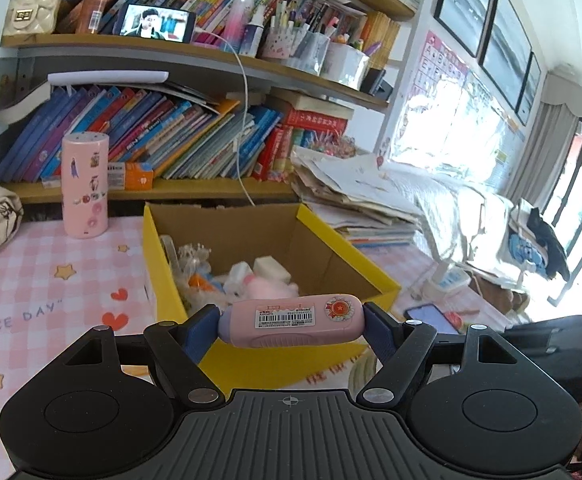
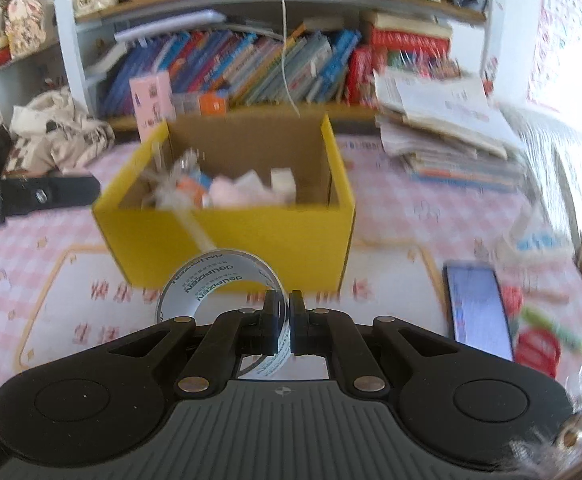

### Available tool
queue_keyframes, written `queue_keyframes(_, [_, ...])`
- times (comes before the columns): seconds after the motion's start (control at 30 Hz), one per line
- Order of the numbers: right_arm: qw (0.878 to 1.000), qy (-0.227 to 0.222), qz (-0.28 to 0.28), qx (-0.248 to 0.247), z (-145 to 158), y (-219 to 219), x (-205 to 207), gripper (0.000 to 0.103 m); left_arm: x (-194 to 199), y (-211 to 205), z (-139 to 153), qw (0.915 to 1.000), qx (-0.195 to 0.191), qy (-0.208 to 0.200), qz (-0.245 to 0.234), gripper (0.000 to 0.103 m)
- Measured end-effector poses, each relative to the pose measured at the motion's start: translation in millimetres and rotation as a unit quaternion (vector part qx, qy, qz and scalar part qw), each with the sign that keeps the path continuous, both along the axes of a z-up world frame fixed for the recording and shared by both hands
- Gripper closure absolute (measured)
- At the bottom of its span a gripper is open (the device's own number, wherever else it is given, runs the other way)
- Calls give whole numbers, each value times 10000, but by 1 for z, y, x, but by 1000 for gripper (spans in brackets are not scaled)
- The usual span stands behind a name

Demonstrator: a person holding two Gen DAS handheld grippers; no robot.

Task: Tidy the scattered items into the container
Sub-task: 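Lower both held items into the yellow box and open both tools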

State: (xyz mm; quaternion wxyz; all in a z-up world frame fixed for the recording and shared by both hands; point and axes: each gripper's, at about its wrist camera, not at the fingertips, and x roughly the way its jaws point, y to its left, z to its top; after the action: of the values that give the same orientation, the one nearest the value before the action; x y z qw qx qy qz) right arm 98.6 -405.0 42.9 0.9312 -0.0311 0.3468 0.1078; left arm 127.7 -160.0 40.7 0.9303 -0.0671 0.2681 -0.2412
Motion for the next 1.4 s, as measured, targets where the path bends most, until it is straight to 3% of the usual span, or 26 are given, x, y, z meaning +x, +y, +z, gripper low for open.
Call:
queue_keyframes(0.57, [9948,-485,873,179,27,-18,112,99,44,-29,-4,9967,390,78,712,25])
queue_keyframes(1.0, [9870,-339,1553,254,14,-2,203,98,85,-54,-23,9904,878,305,1019,25])
queue_keyframes(1.4, [9815,-39,1913,43,-11,25,256,98,107,-67,-40,9853,1271,566,988,25])
